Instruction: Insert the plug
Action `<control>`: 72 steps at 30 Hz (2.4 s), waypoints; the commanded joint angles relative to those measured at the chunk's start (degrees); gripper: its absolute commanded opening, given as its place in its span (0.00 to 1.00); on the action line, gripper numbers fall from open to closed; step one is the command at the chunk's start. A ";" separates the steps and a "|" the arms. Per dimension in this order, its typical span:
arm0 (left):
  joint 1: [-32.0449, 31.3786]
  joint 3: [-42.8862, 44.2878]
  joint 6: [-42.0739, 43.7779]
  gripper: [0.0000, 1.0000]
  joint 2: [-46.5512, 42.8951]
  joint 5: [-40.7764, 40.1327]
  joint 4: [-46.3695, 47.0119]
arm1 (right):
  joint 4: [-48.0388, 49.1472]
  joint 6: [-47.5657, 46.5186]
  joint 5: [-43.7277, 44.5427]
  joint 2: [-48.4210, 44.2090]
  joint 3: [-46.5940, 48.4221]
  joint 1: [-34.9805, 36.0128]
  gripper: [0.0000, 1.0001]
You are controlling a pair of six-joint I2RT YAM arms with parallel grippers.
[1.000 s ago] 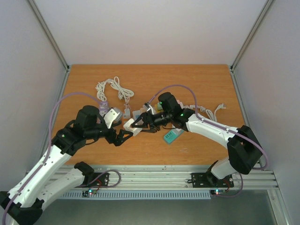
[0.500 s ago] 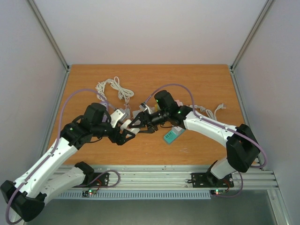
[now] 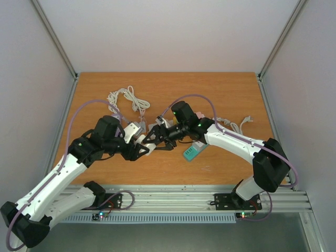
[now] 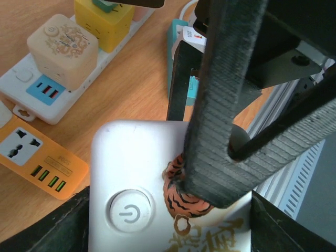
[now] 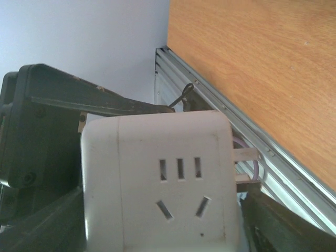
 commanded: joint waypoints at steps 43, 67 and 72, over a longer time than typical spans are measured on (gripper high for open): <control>32.03 17.06 -15.44 0.34 39.14 -17.24 17.81 | -23.12 -19.79 39.28 -30.12 -12.50 -2.30 0.90; 32.03 18.69 -13.23 0.31 44.23 -20.85 11.50 | -27.27 -17.10 65.58 -24.91 -10.99 -2.24 0.88; 32.03 17.83 -13.17 0.31 44.11 -19.71 11.90 | -27.29 -17.20 65.50 -24.14 -11.30 -2.31 0.88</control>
